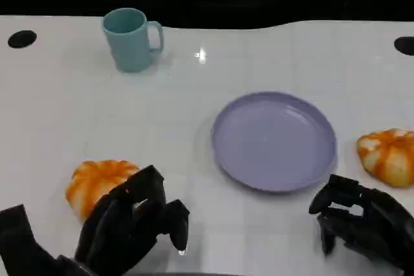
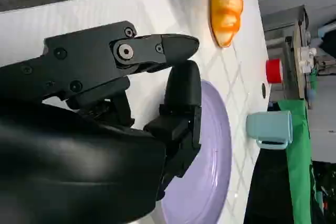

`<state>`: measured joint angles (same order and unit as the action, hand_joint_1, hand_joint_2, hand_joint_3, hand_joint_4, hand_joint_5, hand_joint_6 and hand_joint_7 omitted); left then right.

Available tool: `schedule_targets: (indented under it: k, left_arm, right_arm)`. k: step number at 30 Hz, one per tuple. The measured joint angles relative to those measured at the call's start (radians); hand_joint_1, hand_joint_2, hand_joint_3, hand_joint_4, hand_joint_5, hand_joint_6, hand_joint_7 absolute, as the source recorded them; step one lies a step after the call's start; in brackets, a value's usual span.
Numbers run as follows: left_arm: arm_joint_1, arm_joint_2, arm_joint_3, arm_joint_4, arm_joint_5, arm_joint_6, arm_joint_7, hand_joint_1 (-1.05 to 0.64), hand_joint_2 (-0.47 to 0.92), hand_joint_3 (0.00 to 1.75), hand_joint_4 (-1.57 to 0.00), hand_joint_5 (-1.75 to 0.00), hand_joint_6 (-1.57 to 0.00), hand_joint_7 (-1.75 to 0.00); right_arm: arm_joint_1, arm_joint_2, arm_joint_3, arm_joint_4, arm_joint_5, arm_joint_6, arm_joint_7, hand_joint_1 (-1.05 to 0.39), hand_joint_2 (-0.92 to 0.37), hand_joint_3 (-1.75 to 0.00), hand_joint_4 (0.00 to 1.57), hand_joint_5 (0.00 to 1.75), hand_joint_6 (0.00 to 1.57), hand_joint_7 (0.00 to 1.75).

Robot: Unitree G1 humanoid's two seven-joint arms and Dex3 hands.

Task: Grasp the bread from the table and place it into the plate.

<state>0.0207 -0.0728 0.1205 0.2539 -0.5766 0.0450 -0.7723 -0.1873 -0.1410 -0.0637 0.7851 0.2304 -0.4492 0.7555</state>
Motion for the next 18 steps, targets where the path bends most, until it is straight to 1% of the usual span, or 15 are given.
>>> schedule_targets:
  k: [18]
  left_arm:
    - [0.000, 0.000, 0.002, 0.001, 0.000, 0.000, 0.000, -0.73, 0.92, 0.08, -0.88, -1.75, -0.74, -1.58]
  right_arm:
    - [0.000, 0.000, 0.002, -0.002, -0.005, -0.002, -0.010, -0.54, -0.92, -0.26, 0.67, 1.75, 0.67, 1.40]
